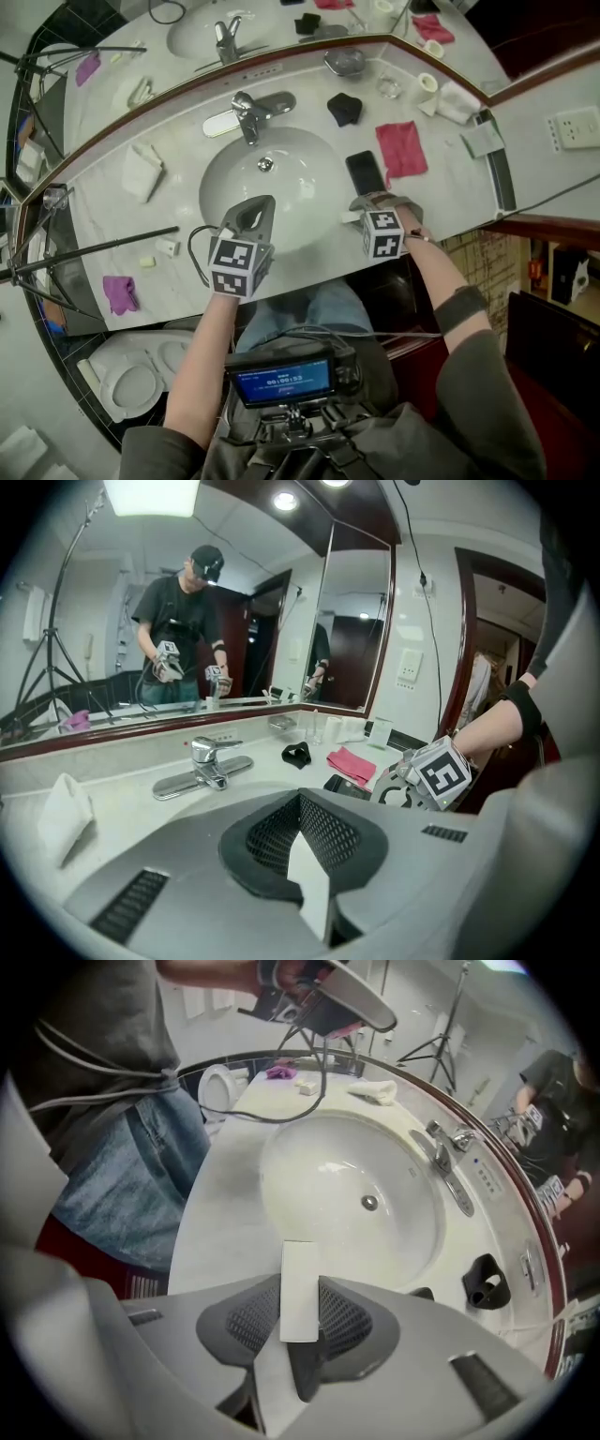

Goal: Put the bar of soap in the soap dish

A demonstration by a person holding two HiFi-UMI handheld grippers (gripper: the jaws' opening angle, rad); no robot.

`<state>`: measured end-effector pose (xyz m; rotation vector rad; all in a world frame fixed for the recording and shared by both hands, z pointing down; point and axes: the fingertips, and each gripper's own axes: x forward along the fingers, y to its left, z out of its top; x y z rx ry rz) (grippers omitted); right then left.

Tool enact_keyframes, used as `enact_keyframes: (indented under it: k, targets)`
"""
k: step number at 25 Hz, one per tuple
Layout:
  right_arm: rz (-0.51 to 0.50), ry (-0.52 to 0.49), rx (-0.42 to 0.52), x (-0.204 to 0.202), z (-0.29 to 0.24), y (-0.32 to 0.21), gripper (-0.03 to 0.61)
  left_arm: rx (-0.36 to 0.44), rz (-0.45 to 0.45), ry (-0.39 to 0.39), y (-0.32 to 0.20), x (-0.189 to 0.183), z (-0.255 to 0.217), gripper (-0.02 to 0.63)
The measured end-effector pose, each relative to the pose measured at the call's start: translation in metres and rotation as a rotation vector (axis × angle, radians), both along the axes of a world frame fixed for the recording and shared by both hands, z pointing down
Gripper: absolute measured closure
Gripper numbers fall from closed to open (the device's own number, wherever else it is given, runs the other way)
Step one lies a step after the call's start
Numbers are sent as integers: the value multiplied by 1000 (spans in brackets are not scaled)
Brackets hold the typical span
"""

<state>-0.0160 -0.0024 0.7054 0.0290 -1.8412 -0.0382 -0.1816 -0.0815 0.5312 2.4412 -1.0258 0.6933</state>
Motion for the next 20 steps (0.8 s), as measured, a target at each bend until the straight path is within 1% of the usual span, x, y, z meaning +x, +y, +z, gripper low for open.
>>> enact_keyframes:
  k: [5,13,17,20]
  targets:
    - [215,-153,-18,-12,-24,-34,439,4,14,-6,-12,5,2,614]
    - [571,-408,-75,-24,-57,-91,439,18,38,-22,-39,15,5,614]
    - [790,-562,-77,-16,-65,-134,439,41,57,-28,-61,26,1,614]
    - [981,-708,-92,-11,-82,-170,439,62,72,-32,-81,37,-3,614]
